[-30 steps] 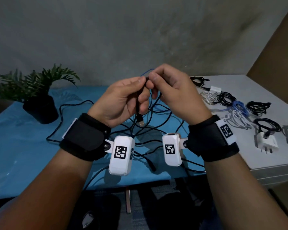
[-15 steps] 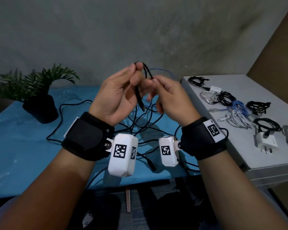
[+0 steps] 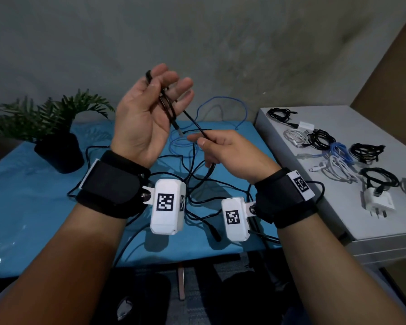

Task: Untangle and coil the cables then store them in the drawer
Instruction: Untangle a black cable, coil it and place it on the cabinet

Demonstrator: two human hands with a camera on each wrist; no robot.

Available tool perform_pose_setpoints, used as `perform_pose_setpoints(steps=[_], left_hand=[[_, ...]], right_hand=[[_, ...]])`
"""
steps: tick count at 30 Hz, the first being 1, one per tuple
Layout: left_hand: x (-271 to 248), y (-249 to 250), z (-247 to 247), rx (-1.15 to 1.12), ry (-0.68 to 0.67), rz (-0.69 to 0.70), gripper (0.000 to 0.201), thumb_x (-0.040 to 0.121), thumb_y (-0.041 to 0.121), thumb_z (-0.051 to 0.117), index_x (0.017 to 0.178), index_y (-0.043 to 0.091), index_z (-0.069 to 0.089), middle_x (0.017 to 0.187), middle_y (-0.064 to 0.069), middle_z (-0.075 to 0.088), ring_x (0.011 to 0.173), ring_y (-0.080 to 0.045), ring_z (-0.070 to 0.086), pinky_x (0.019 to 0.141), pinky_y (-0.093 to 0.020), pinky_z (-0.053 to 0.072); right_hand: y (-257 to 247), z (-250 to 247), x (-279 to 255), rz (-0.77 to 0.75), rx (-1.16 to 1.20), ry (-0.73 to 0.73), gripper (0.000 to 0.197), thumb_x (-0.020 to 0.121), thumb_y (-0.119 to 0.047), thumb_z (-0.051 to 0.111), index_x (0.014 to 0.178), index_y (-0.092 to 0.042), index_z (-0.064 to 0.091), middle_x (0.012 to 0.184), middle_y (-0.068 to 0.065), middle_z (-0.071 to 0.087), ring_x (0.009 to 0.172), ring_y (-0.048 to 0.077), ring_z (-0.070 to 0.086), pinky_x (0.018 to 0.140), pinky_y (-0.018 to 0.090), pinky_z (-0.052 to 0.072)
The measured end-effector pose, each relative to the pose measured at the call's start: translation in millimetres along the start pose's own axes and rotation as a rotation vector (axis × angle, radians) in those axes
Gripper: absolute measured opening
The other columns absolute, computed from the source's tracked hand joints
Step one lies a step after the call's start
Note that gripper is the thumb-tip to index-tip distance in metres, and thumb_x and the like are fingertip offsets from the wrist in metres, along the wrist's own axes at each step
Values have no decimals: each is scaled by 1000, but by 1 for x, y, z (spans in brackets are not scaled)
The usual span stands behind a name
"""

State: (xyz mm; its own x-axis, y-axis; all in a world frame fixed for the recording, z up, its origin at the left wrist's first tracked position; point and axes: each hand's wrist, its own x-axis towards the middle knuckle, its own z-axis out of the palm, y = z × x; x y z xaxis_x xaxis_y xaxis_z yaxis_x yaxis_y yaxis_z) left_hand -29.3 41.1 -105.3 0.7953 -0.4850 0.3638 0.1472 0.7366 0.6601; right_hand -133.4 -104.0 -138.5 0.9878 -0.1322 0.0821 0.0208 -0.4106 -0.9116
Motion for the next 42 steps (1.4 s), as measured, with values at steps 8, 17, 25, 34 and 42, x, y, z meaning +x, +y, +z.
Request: perform_pose_setpoints(steps=[8,17,25,34,42], left_hand=[[9,13,-5,492,-28,328,20,108,11,32,126,8,40,111,-5,69,108,-27,70,95,-35,52],[-7,-9,-7,1084,-380,-84,22,107,9,40,123,10,55,90,-3,69,70,-17,64,72,-33,55],[-11,-3,-7,656,-475,-387,34,104,25,38,105,1,62,57,4,38,45,-7,27,45,-19,21],[-17,-6,10,133,-368,-467,28,109,23,28,95,13,50,51,10,38,38,-6,37,62,-25,52],[-10,-3,11,-307,-94,-340,40,110,18,34,124,-10,59,71,2,59,67,-10,71,78,-31,61]], right_hand=[[-5,-3,-2,70,398,7,25,110,-24,40,121,-10,58,58,-7,28,44,11,22,40,22,30],[-22,-5,-9,-122,-225,101,20,94,-18,59,85,-9,74,64,-8,65,59,12,56,62,34,39],[-26,-26,-11,-305,132,303,17,98,2,55,95,-14,49,79,2,51,50,20,43,47,34,47],[-16,-11,-2,-217,234,326,17,107,-21,50,103,-7,59,68,12,34,43,12,26,39,24,22],[4,-9,3,-64,21,304,31,110,-30,41,110,-13,67,63,1,40,43,1,38,45,22,32]])
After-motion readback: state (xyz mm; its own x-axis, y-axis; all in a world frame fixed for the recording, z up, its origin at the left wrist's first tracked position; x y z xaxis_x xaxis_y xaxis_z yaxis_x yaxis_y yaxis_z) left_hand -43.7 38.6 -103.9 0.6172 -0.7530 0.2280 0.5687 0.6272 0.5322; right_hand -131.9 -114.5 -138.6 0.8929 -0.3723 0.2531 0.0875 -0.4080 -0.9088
